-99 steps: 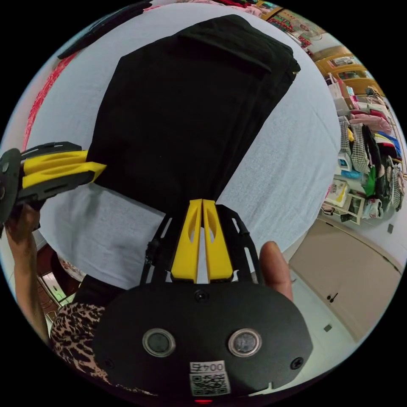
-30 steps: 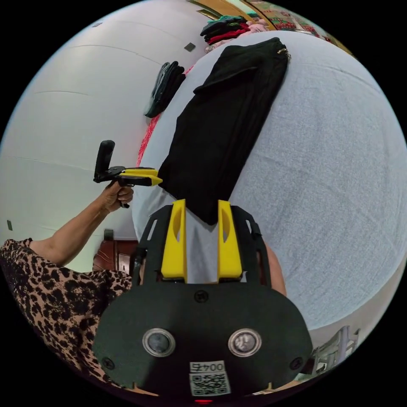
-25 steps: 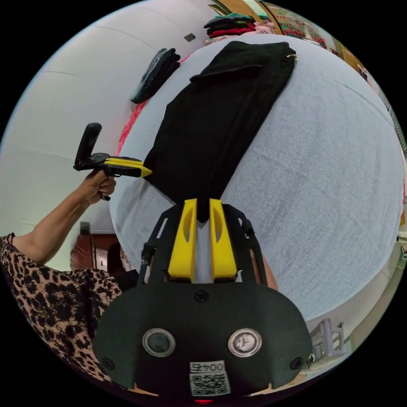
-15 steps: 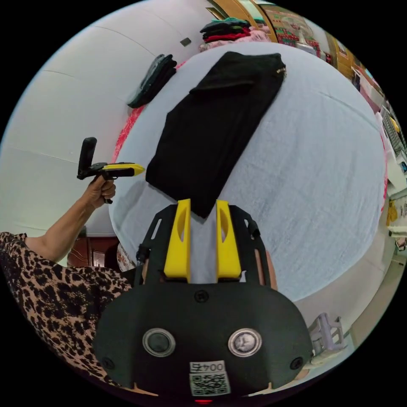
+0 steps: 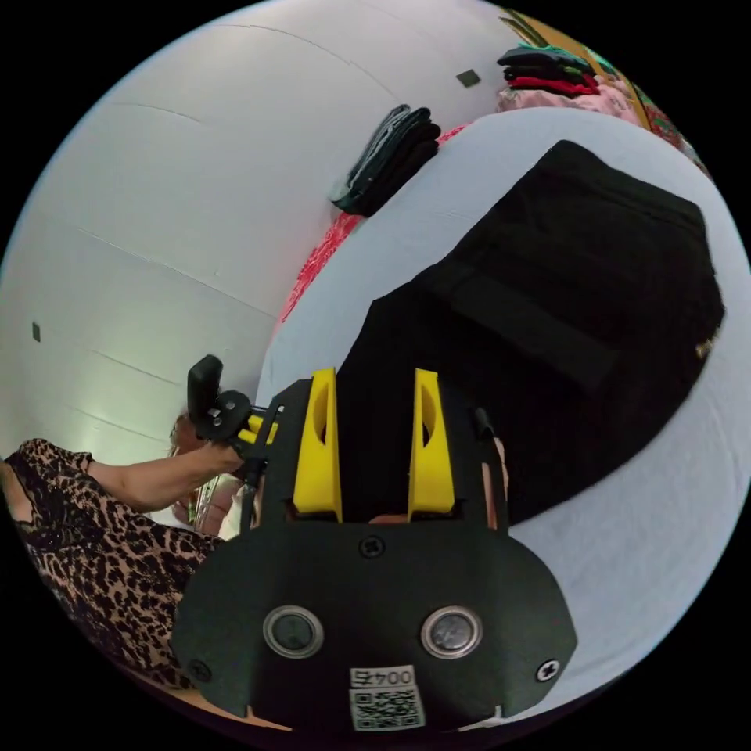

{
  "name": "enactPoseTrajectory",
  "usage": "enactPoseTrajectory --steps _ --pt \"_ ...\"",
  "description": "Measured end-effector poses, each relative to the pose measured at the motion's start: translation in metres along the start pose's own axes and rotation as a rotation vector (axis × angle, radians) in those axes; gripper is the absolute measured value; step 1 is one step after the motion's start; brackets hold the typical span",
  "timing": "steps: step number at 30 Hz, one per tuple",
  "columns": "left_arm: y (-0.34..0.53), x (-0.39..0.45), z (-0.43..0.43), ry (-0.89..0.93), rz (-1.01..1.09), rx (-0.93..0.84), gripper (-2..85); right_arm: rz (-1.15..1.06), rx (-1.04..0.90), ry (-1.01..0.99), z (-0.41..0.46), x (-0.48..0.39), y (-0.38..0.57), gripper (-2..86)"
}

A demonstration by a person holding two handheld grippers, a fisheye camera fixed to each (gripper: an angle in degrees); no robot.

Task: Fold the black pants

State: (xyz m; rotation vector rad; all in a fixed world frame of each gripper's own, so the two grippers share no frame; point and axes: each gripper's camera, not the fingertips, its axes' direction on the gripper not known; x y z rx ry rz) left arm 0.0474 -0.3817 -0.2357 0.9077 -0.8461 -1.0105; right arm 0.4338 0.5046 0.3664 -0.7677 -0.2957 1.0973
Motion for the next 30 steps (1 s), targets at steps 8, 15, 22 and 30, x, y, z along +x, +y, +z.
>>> enactPoseTrajectory --steps 8,15,22,30 --pt "-0.005 0.016 0.006 -0.056 -0.177 -0.005 1.3 -0.029 0.005 0.14 -0.03 0.038 -0.072 4.6" --pt "-0.021 0.036 0.01 -0.109 -0.216 -0.037 1.2 -0.022 -0.102 0.109 -0.07 0.034 -0.111 10.2" --pt "-0.046 0.069 0.015 -0.226 -0.17 -0.124 1.2 -0.052 -0.39 0.187 0.01 -0.017 -0.076 0.4" --pt "-0.06 0.085 0.018 -0.24 -0.22 -0.139 1.4 -0.026 -0.583 0.269 0.082 -0.036 -0.078 -0.6"
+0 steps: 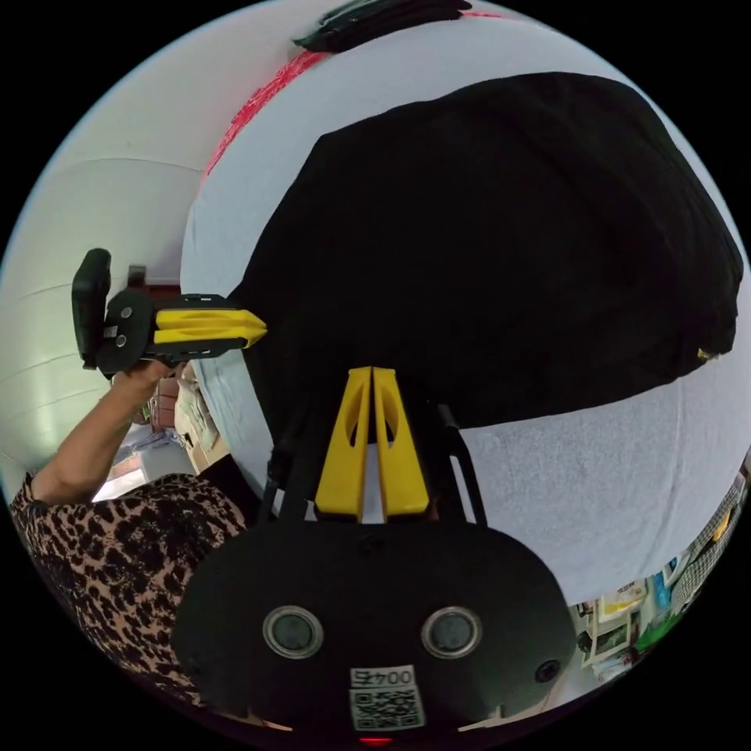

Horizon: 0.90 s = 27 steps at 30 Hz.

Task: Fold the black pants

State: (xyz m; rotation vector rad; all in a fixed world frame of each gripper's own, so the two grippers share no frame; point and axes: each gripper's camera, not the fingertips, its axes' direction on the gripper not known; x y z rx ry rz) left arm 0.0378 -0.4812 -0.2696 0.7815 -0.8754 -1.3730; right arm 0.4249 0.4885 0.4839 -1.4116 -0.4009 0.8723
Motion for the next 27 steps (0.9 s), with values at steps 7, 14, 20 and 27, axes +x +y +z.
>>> enactPoseTrajectory --steps 7,14,20,27 --pt "-0.003 0.009 -0.002 0.024 -0.035 0.01 1.5 -0.046 0.03 0.183 0.016 -0.031 -0.011 -0.8" --pt "-0.006 0.023 -0.003 -0.003 -0.041 0.013 1.6 -0.142 0.044 0.273 0.036 -0.045 -0.017 -0.8" --pt "-0.008 0.026 -0.002 0.006 -0.051 0.012 1.7 -0.197 0.021 0.34 0.053 -0.051 -0.022 -0.8" --pt "-0.008 0.026 -0.001 0.013 -0.067 0.02 1.5 -0.281 -0.019 0.381 0.073 -0.048 -0.022 -0.9"
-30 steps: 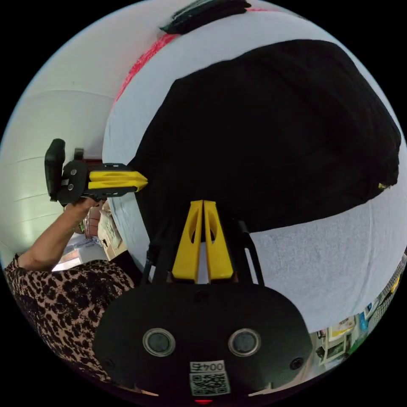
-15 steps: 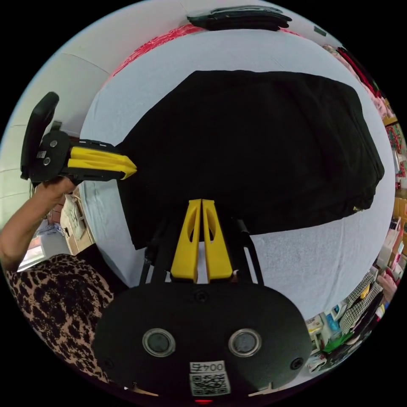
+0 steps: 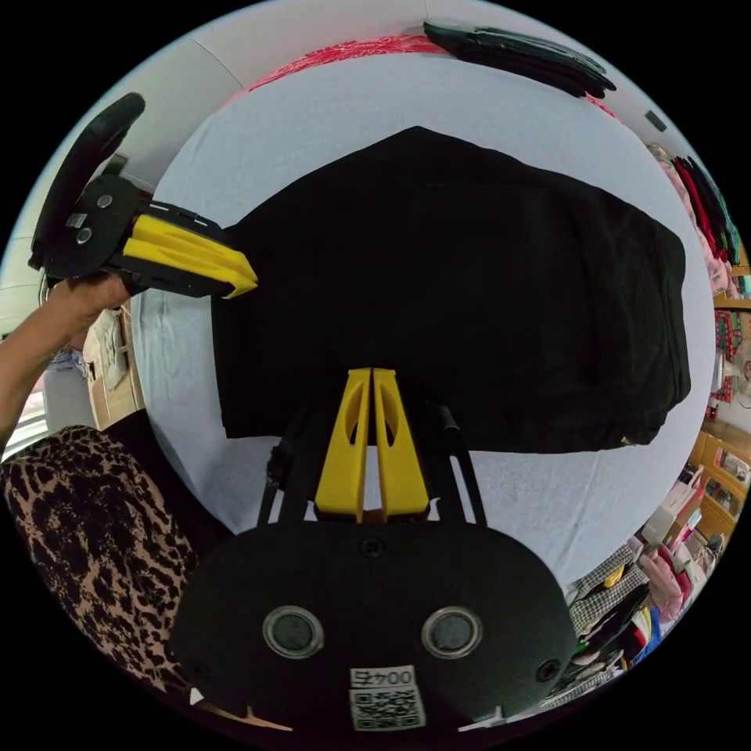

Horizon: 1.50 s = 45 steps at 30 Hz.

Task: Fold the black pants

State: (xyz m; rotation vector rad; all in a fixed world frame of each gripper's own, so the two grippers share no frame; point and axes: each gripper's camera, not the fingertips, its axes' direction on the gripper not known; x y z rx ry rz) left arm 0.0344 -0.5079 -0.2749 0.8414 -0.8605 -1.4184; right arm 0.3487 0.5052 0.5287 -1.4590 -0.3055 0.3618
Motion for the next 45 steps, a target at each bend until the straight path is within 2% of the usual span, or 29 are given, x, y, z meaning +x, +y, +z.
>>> enactPoseTrajectory --steps 6,13,20,25,29,31,33,37,38,41,45 --pt "0.002 -0.003 0.003 0.001 -0.014 0.016 1.7 0.002 -0.016 0.053 0.017 -0.003 0.007 -0.9" --pt "0.002 -0.008 0.007 -0.024 -0.01 0.019 1.9 0.036 0.002 0.007 0.036 0.012 0.025 -0.8" --pt "-0.001 -0.013 0.012 -0.089 0.068 0.004 2.1 0.216 0.07 -0.021 0.056 0.028 0.058 -0.6" --pt "0.006 -0.029 0.017 -0.12 0.171 0.056 2.6 0.328 0.093 -0.011 0.069 0.039 0.08 -0.7" --pt "0.008 -0.057 0.02 -0.035 0.244 0.085 4.0 0.546 0.148 -0.166 0.077 0.066 0.114 -0.6" --pt "0.007 -0.083 0.017 0.092 0.314 0.07 6.5 0.631 0.283 -0.312 0.073 0.075 0.141 -0.6" --pt "0.012 -0.107 0.007 0.153 0.333 0.124 8.4 0.71 0.53 -0.441 0.068 0.073 0.189 -0.3" --pt "0.031 -0.177 0.0 0.263 0.331 0.166 11.8 0.806 0.716 -0.688 0.097 0.064 0.251 1.1" --pt "0.033 -0.187 0.002 0.276 0.324 0.158 12.1 0.857 0.768 -0.765 0.112 0.061 0.27 4.4" --pt "0.037 -0.232 0.016 0.373 0.285 0.131 13.0 1.018 0.801 -0.821 0.146 0.054 0.308 16.2" --pt "0.029 -0.264 0.035 0.536 0.275 0.112 13.1 1.097 0.844 -0.928 0.182 0.054 0.34 18.6"
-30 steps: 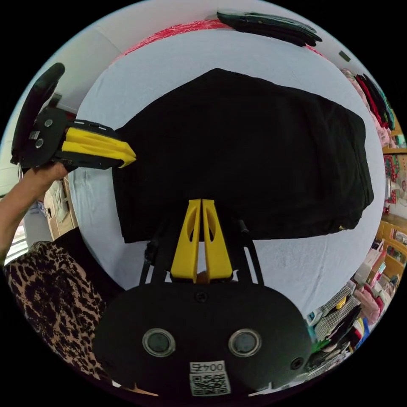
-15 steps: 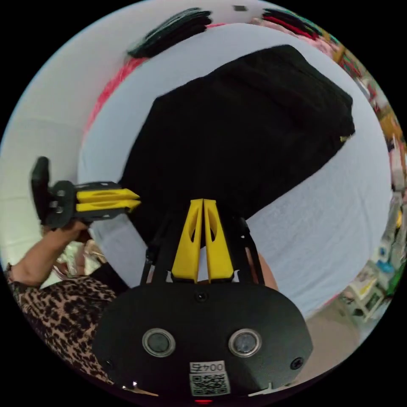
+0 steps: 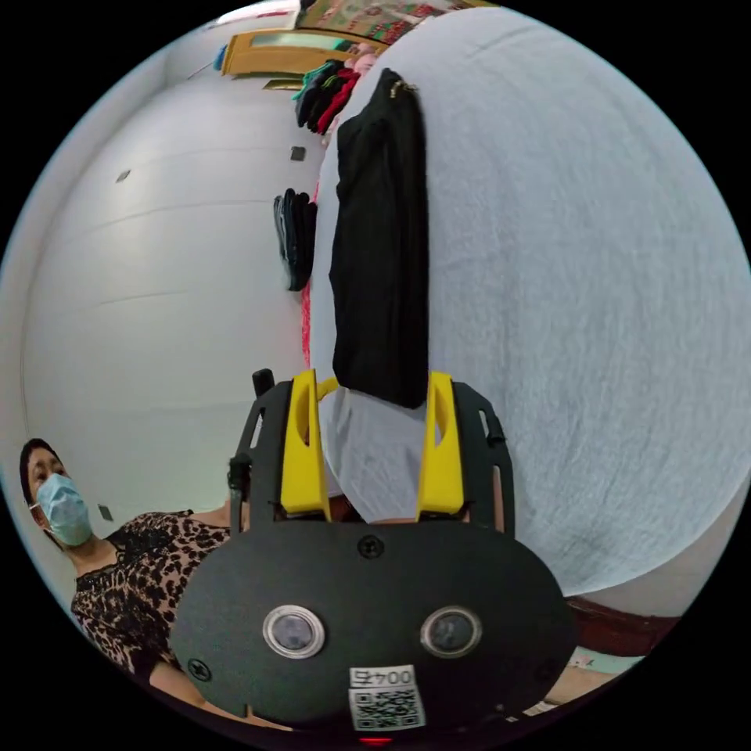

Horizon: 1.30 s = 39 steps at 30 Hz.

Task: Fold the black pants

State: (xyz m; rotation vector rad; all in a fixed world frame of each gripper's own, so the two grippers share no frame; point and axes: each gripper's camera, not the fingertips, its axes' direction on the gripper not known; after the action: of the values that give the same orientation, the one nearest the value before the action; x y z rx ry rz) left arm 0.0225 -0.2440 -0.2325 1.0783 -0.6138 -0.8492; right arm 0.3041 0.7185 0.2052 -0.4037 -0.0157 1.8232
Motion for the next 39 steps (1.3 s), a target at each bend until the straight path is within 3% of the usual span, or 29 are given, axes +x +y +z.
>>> enactPoseTrajectory --steps 14,21,26,33,39 --pt "-0.006 -0.062 0.0 0.148 -0.069 -0.015 11.8 0.047 -0.069 -0.051 -0.02 0.078 -0.017 16.0" --pt "-0.006 -0.039 -0.016 -0.057 0.222 0.012 12.4 -0.078 0.036 -0.083 -0.047 0.1 -0.004 15.8" --pt "-0.03 -0.044 0.008 -0.079 0.272 -0.048 13.1 -0.083 0.045 -0.128 -0.046 0.124 -0.004 15.9" --pt "-0.024 -0.07 0.014 0.038 0.255 -0.051 12.5 -0.153 -0.02 -0.04 -0.031 0.143 0.008 14.2" --pt "-0.024 -0.074 0.016 0.029 0.265 -0.069 12.1 -0.254 -0.096 0.09 -0.013 0.145 0.016 12.8"
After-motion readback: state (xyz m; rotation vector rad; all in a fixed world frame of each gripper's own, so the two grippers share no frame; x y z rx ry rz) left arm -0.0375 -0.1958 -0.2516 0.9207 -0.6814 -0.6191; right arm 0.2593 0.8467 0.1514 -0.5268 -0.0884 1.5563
